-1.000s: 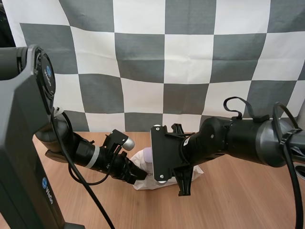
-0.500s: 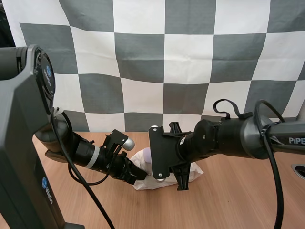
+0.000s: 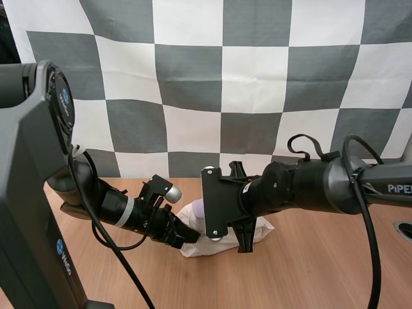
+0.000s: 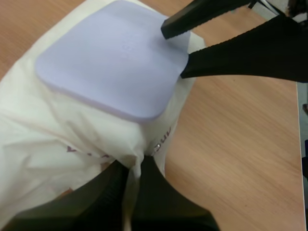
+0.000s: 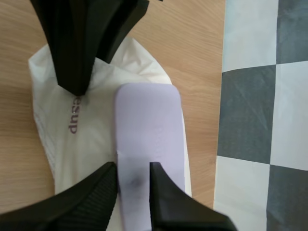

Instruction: Open the wet wipes lid

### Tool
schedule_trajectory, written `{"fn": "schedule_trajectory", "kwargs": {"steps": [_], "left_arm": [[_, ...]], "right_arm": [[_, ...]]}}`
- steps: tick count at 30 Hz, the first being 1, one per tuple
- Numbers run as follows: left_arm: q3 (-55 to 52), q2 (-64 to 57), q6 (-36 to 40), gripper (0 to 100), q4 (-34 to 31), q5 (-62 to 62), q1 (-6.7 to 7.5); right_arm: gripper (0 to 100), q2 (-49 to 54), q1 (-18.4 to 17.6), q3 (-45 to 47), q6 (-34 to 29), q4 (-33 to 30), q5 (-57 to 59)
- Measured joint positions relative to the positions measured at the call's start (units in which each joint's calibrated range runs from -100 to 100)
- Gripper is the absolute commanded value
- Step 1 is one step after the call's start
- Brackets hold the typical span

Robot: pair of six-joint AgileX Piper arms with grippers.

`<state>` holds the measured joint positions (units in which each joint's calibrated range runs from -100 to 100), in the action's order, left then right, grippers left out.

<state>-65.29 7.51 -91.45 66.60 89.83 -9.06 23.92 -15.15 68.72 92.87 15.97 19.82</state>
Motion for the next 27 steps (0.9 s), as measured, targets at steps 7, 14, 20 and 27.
{"fn": "schedule_trajectory", "kwargs": {"steps": [7,14,20,27], "left_arm": [[0.0,0.0,0.0,0,0.0,0.23,0.0],[0.0,0.0,-0.33,0,0.1,0.44,0.0],[0.0,0.0,-0.41,0,0.1,0.44,0.0],[0.0,0.0,-0.65,0,0.1,1.72,0.0]], "right_arm": [[8,0.0,0.0,0.0,0.0,1.74,-0.36],[0,0.0,0.0,0.0,0.0,5.14,-3.91],[0,0.0,0.0,0.0,0.0,6.99,-8.8],[0,-1.31,-0.07,-0.64,0.0,8.9,-17.46]]}}
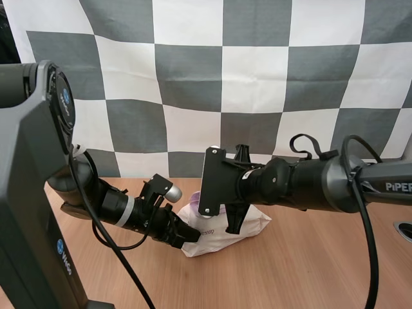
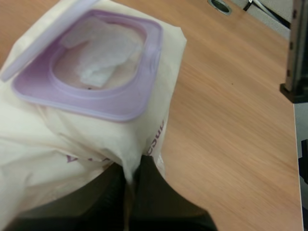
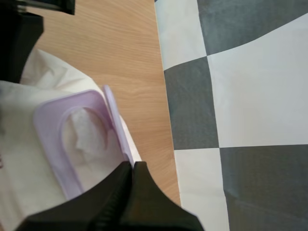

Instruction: Open the wet wipes lid

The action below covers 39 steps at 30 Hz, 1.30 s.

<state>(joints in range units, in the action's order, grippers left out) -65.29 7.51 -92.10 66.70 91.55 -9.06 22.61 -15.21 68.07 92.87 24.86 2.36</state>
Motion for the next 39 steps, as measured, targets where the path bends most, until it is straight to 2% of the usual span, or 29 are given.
{"fn": "schedule_trajectory", "kwargs": {"steps": [19,28,32,37,39], "left_arm": [[0.0,0.0,0.0,0,-1.73,0.68,0.0],[0.0,0.0,-0.1,0,-1.26,-3.39,0.0],[0.0,-0.13,-0.1,12,-0.96,-5.0,0.0],[0.0,-1.3,0.75,36,-0.82,-7.78,0.0],[0.0,-2.65,1.03,40,-1.44,-8.96,0.0]], "right_arm": [[0,-20.26,0.1,-14.71,0.0,1.16,-4.11],[0,-24.92,0.1,-15.46,0.0,1.3,-7.37],[0,-24.92,0.1,-15.46,0.0,1.3,-7.37],[1,-24.52,0.17,-15.46,0.0,2.19,-5.48],[21,-23.7,0.17,-15.46,0.0,3.73,-3.1]]}}
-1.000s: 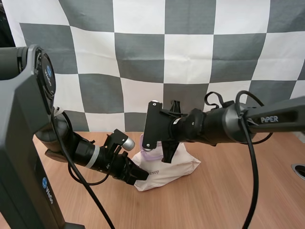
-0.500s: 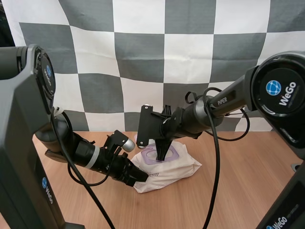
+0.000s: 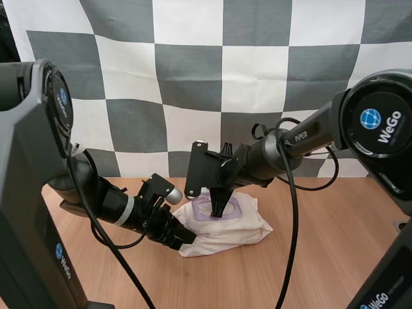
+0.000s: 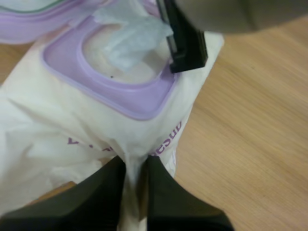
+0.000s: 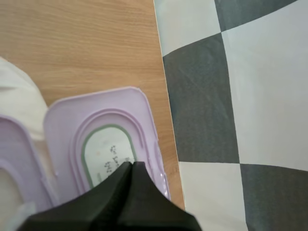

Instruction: Open the wet wipes lid

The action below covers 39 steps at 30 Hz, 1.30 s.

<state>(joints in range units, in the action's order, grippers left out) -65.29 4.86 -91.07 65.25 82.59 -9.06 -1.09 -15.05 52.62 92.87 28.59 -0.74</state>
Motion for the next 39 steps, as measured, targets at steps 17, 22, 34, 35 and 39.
{"fn": "schedule_trajectory", "kwargs": {"steps": [17,22,34,35,39], "left_arm": [[0.42,-17.68,12.27,69,-9.84,-3.64,0.0],[4.67,-28.0,18.6,69,-13.47,-4.19,-0.46],[16.93,-50.68,36.63,56,-14.85,-21.44,-0.46],[16.93,-52.69,38.21,56,-15.11,-23.62,-0.46],[16.93,-60.21,44.1,56,-18.48,-33.23,-0.46]], "right_arm": [[46,21.28,3.21,0.0,0.0,20.03,0.74],[41,31.41,6.44,0.0,0.0,22.04,4.78],[0,54.07,15.93,0.0,-0.1,18.56,24.94],[0,56.05,16.78,0.0,-0.37,18.44,27.07],[0,63.19,18.94,0.0,-3.41,17.63,33.49]]}}
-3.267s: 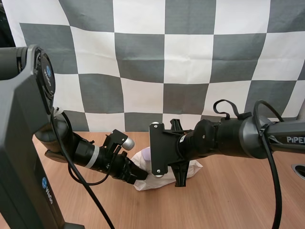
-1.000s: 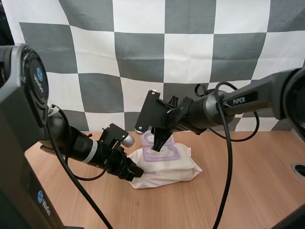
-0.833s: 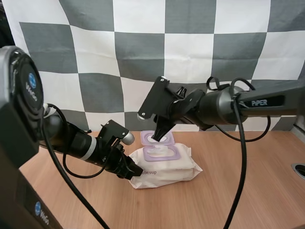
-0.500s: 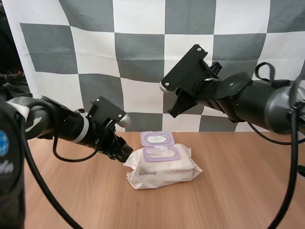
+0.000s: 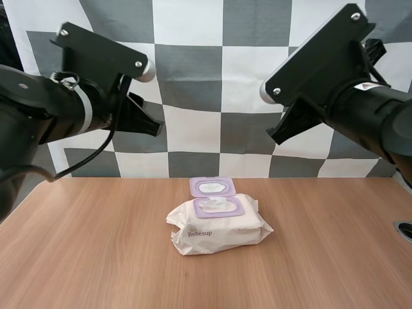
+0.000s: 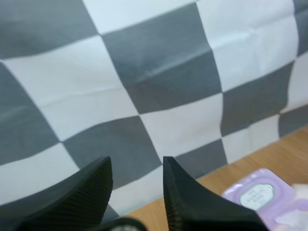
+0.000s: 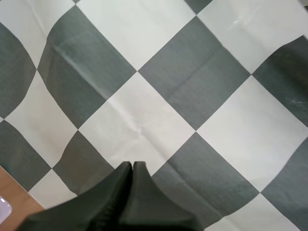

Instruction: Open the wet wipes lid

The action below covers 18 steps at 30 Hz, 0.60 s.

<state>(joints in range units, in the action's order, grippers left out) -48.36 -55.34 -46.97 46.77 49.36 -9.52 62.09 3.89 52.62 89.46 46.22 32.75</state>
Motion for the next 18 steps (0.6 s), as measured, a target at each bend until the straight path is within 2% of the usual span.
{"fn": "schedule_trajectory", "kwargs": {"steps": [3,6,9,11,16,17,18], "left_arm": [[-1.32,-5.94,4.38,58,-5.13,-7.56,0.0],[-2.08,-11.62,9.04,64,-10.14,-15.93,0.0],[-2.08,-14.42,11.2,74,-12.67,-19.5,0.0],[-2.08,-20.25,16.46,80,-18.74,-23.58,0.0],[-2.41,-21.67,20.22,82,-22.98,-23.11,0.0],[-2.71,-21.67,21.44,82,-24.46,-22.04,0.0],[-4.28,-20.69,25.2,82,-28.74,-17.45,0.0]], "right_arm": [[0,6.17,0.01,0.0,-3.67,-0.86,4.32],[0,11.78,0.07,0.0,-8.0,-2.17,7.69],[0,16.12,1.05,0.0,-11.48,-4.3,9.15],[0,19.69,2.68,0.14,-15.48,-6.25,11.9],[0,21.39,3.92,0.64,-18.91,-6.5,11.6],[0,21.83,4.38,0.94,-20.5,-6.5,10.62],[0,22.87,5.61,3.24,-25.1,-6.88,8.35]]}}
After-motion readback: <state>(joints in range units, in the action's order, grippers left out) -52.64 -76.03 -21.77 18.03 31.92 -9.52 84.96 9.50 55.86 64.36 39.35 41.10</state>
